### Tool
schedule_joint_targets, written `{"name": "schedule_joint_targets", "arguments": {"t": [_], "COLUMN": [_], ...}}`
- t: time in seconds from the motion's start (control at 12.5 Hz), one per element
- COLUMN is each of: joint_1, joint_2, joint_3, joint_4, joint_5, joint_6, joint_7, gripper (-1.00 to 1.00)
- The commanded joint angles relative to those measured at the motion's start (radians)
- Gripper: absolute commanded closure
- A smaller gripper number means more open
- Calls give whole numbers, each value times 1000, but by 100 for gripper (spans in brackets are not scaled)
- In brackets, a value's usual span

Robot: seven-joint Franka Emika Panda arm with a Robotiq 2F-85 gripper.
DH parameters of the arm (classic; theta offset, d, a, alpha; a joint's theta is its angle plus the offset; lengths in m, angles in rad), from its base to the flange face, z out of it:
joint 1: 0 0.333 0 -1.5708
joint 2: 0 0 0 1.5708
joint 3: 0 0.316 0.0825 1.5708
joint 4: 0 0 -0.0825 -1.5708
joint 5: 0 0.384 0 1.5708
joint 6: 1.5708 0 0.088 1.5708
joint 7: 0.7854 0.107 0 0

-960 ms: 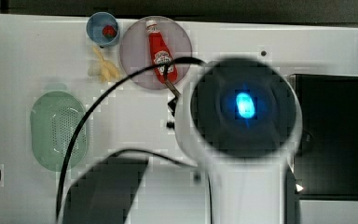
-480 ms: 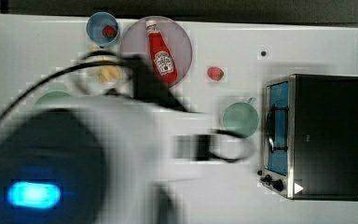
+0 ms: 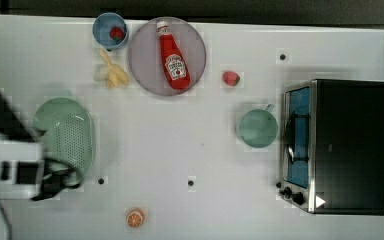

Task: Drag strainer left to right.

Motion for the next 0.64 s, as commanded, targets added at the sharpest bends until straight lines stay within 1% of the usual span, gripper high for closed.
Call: {"name": "schedule_joint_targets", "arguments": {"t": [0.08, 0.16, 0.32, 0.48, 0.64], "joint_1": [-16, -15, -8, -1, 4], "joint_2": [68, 100, 161, 231, 307], "joint_3": [29, 49, 65, 65, 62], "joint_4": [-100, -136, -212, -276, -306], "joint_5": [-8, -22, -38, -38, -38], "joint_6": [144, 224, 371, 513, 615], "joint_7": [454, 530, 612, 628, 636], "gripper": [-100, -100, -100, -100, -100]}}
